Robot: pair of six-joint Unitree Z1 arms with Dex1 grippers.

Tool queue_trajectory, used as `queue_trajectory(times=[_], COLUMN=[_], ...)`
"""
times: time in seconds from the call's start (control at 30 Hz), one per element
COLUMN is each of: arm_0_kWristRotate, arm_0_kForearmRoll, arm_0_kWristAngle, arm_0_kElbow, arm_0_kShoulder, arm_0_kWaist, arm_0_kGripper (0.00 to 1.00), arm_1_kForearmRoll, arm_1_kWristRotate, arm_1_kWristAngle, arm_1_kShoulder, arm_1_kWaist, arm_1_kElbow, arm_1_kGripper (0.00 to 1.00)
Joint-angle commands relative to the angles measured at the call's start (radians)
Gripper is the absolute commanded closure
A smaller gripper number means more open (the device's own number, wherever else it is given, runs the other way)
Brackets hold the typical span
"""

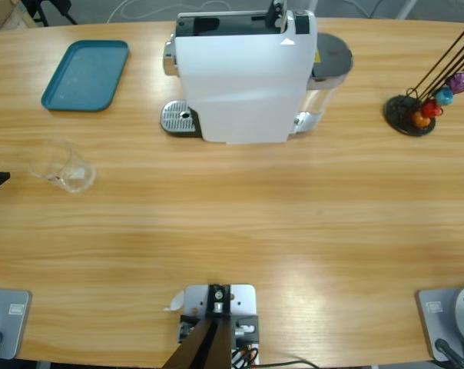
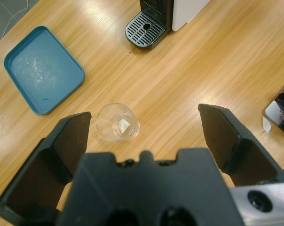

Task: Pour coffee

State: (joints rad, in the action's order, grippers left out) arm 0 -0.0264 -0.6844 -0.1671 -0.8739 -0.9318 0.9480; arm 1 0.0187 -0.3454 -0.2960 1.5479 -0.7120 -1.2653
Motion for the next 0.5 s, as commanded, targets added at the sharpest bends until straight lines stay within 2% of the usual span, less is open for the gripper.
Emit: queue_trajectory(times=[0.03,0.2,0.5], arm_0_kWristRotate=[0.014,0.020,0.020], arm_0_kForearmRoll=[-0.004,-0.001,-0.003], arm_0_kWristAngle=[-0.009,-0.003,0.000], arm_0_kElbow=[0.035,0.054,0.077], arm_0_kShoulder=[0.022,0.009,0.041], arm_0_kWaist=[-0.008,-0.008,-0.008], arm_0_kGripper=[0.004,0.004,0.004], arm_1_kForearmRoll=[-0.002,-0.025,-0.032], arm_1_kWristRotate=[-0.052,-0.108,-0.139], arm_1_kWristAngle=[0.023,0.005,0.001], arm_1_kShoulder=[0.139,0.155,0.273], arm_1_kWaist=[-0.080,-0.192,-0.238], arm_1_kElbow=[-0.032,-0.031,-0.054], arm_1_kGripper=[1.000,1.000,1.000])
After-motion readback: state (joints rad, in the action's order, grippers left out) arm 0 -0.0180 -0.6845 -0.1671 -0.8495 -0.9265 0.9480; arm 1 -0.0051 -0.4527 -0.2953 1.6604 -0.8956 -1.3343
